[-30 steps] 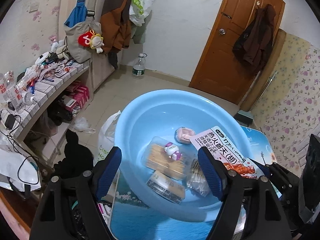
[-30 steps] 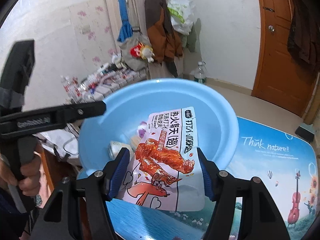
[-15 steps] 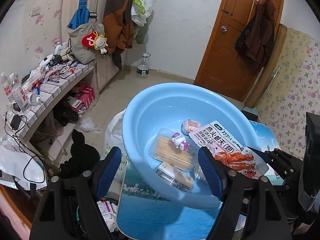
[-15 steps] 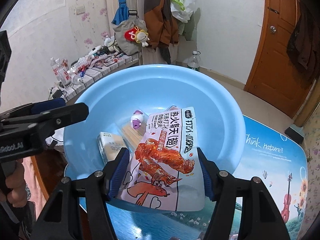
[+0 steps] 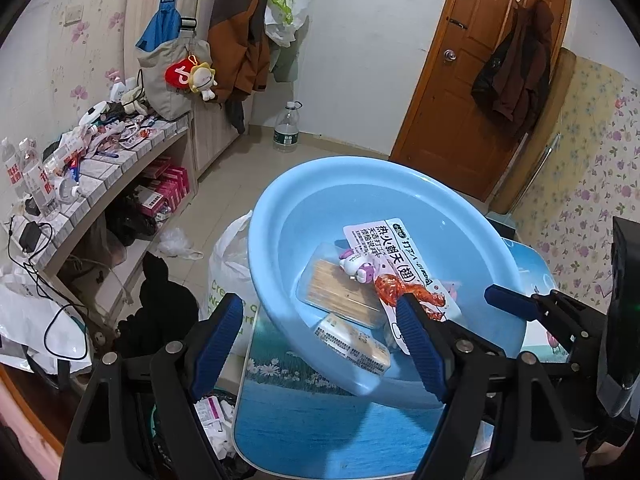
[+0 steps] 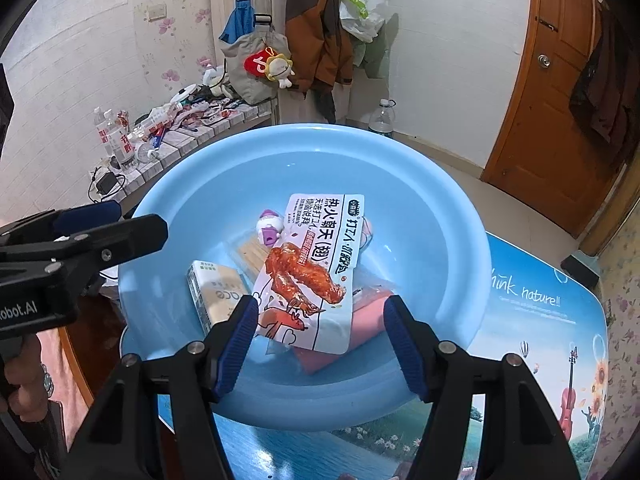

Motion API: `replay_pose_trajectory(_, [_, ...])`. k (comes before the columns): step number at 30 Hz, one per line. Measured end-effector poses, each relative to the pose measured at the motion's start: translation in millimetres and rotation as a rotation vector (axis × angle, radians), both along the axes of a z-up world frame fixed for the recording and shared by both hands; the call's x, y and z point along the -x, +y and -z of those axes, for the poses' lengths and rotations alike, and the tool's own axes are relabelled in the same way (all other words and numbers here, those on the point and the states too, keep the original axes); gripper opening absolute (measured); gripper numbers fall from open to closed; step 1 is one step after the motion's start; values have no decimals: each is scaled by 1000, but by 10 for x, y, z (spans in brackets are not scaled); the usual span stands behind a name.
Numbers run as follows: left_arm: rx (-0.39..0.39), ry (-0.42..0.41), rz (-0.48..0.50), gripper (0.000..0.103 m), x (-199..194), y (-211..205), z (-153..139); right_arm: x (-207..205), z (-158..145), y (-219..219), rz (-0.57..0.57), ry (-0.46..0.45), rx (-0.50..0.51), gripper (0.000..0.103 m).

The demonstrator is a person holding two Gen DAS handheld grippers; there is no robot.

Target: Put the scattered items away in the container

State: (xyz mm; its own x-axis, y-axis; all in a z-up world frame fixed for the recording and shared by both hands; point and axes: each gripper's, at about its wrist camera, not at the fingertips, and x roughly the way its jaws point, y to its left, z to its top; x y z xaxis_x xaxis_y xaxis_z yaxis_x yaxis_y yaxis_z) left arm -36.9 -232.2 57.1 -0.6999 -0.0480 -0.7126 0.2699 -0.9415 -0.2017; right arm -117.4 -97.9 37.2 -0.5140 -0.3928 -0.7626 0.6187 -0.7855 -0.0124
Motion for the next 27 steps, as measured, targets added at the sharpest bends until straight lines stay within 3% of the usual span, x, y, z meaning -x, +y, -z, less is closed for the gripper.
replay_pose_trajectory(13, [18,-9,6,77,-67,90,-18,-64,-52,58,5,7,25,67])
replay_pose_trajectory(24, [90,-2,7,81,-125,275,-93,-203,-160,193,13,46,29,67])
replay_pose_trajectory(27, [114,1,0,84,-147,332,-130,-240,-199,245,34,63,30,77])
